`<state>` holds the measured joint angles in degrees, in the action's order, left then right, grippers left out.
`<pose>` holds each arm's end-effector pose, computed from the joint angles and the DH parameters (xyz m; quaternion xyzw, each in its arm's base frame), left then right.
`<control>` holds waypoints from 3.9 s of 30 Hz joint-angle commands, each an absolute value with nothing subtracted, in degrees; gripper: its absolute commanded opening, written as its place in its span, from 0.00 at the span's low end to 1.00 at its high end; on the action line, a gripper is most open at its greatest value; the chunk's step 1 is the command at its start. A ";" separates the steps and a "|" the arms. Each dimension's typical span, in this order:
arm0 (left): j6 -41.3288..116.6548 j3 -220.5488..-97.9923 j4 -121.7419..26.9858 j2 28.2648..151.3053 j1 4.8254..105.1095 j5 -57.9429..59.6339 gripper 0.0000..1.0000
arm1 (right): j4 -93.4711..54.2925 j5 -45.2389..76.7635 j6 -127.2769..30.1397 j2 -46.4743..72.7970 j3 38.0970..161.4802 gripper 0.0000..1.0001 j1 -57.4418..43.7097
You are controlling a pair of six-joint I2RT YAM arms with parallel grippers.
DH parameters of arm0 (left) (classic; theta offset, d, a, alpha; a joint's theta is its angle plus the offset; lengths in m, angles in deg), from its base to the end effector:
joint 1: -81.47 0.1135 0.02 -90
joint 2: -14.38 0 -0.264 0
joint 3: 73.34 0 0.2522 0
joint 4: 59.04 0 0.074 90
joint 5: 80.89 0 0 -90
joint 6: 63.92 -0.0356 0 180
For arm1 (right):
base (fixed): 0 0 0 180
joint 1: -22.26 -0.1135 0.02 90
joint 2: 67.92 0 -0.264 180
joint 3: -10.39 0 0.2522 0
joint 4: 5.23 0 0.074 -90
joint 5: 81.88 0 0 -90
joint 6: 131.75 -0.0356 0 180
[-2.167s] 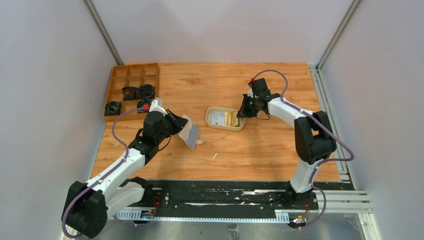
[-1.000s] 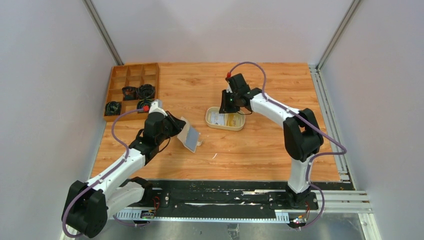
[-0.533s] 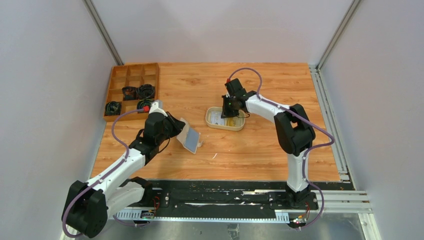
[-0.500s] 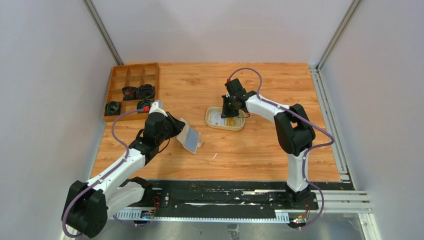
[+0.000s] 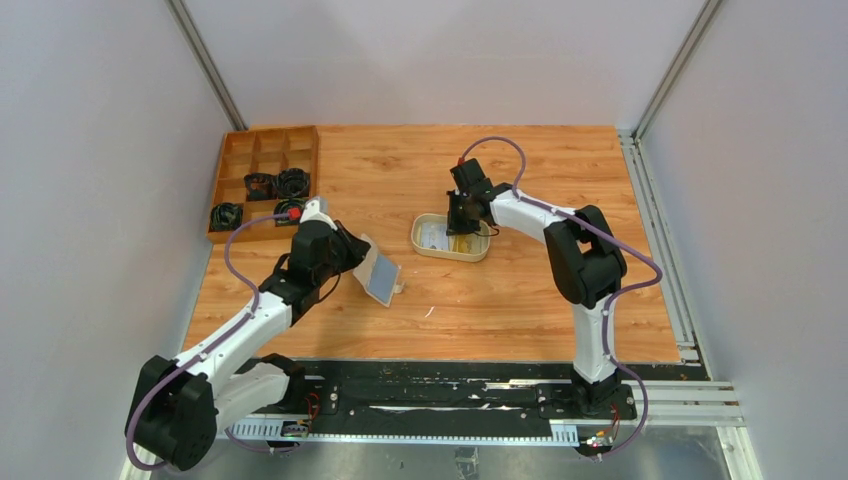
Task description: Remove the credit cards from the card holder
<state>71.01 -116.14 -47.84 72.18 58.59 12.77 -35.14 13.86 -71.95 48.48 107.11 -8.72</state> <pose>0.2047 -0.0839 0.2233 -0.1788 0.8297 -0.2721 0.4535 0.3804 0.2325 0.1817 -0.0237 0.9371 0.2160 0.2730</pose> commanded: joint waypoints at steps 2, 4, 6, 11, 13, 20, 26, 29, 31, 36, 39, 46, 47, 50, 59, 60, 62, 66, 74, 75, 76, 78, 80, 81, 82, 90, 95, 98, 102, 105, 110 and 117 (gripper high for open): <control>69.20 -118.73 -46.72 72.32 59.12 13.59 0.00 | -35.69 12.08 -72.40 51.00 107.95 0.00 -7.63; 69.07 -118.80 -46.55 72.28 59.14 13.55 0.00 | -35.77 11.93 -72.36 51.21 108.08 0.00 -7.49; 68.94 -118.82 -46.44 72.30 59.14 13.72 0.00 | -35.85 11.54 -72.43 51.35 108.11 0.00 -7.37; 68.54 -119.36 -45.81 71.95 59.23 13.85 0.00 | -36.54 10.62 -72.19 51.36 107.91 0.00 -7.10; 68.37 -119.66 -45.55 71.86 59.23 13.85 0.00 | -37.03 10.43 -72.12 51.43 108.07 0.00 -7.09; 68.44 -119.70 -45.54 71.46 59.32 13.83 0.00 | -38.70 10.24 -71.38 51.67 109.24 0.00 -7.18; 68.62 -119.16 -43.90 70.51 59.32 14.15 0.00 | -40.27 9.62 -70.45 51.97 110.44 0.00 -7.62; 68.62 -118.90 -43.44 69.90 59.32 14.37 0.00 | -41.06 9.36 -69.97 52.16 111.07 0.00 -7.95; 68.54 -118.83 -43.30 69.71 59.32 14.29 0.00 | -41.42 9.35 -69.89 52.29 111.16 0.01 -8.13; 68.62 -118.71 -43.08 69.44 59.32 14.38 0.00 | -42.08 9.08 -69.30 52.40 111.71 0.09 -8.53; 68.71 -118.64 -42.99 69.34 59.34 14.29 0.00 | -42.37 9.09 -69.17 52.40 111.83 0.11 -8.68; 68.79 -118.50 -42.31 68.86 59.32 14.49 0.00 | -43.27 9.09 -68.78 52.51 112.48 0.18 -8.92; 68.80 -118.44 -42.22 68.68 59.32 14.53 0.00 | -43.36 9.04 -68.76 52.52 112.64 0.20 -9.06; 68.72 -118.48 -41.88 68.26 59.32 14.73 0.00 | -43.51 8.91 -68.67 52.57 112.94 0.24 -9.20; 68.80 -118.48 -41.64 68.07 59.32 14.91 0.00 | -43.71 10.01 -67.81 52.32 113.70 0.03 -9.38; 68.80 -118.48 -41.58 68.08 59.32 14.91 0.00 | -43.46 10.11 -67.54 52.06 113.79 0.00 -9.38; 68.79 -118.59 -41.52 68.07 59.32 14.86 0.00 | -42.26 10.75 -67.15 51.07 113.68 0.00 -9.38; 68.71 -118.64 -41.32 68.08 59.32 15.07 0.00 | -40.18 12.37 -66.58 48.84 113.74 0.00 -9.37; 68.63 -118.70 -41.15 68.54 59.32 15.32 0.00 | -39.98 15.19 -65.86 44.14 116.31 0.00 -9.34; 68.56 -118.89 -40.95 68.67 59.32 15.39 0.00 | -40.00 15.49 -65.91 43.56 116.49 0.00 -9.37; 68.46 -119.05 -40.77 68.75 59.32 15.47 0.00 | -39.92 15.77 -65.89 42.93 116.68 0.00 -9.38; 68.28 -119.25 -40.38 68.85 59.37 15.57 0.00 | -40.00 16.25 -65.78 41.92 117.07 0.04 -9.41; 68.10 -119.65 -40.00 68.98 59.33 15.61 0.00 | -40.08 17.10 -65.66 40.37 117.18 0.10 -9.36; 68.07 -119.67 -39.86 69.08 59.33 15.54 0.00 | -40.02 17.38 -65.51 39.67 117.11 0.13 -9.39; 68.09 -119.74 -39.64 69.16 59.37 15.48 0.00 | -39.94 17.56 -65.49 38.77 116.81 0.15 -9.38; 68.55 -118.02 -39.88 70.62 59.38 15.20 0.00 | -34.14 17.90 -65.75 28.52 106.04 0.37 -9.40; 67.63 -117.87 -38.64 71.53 59.32 16.42 0.00 | -30.20 17.14 -64.85 21.50 96.67 0.45 -11.20; 67.31 -118.15 -37.89 72.44 59.32 17.01 0.00 | -29.33 16.30 -64.08 20.01 92.64 0.46 -13.06; 67.54 -118.31 -37.47 73.79 59.32 16.26 0.00 | -28.18 17.74 -65.24 19.82 88.79 0.46 -13.88; 67.89 -118.19 -37.58 74.22 59.37 16.22 0.00 | -27.27 18.35 -65.33 19.71 87.27 0.47 -14.24; 68.26 -118.09 -37.69 74.56 59.32 16.35 0.00 | -25.86 18.75 -65.12 18.79 85.43 0.47 -14.71; 68.77 -117.98 -37.47 74.54 59.23 16.09 0.00 | -24.83 18.67 -65.28 18.15 83.31 0.47 -15.42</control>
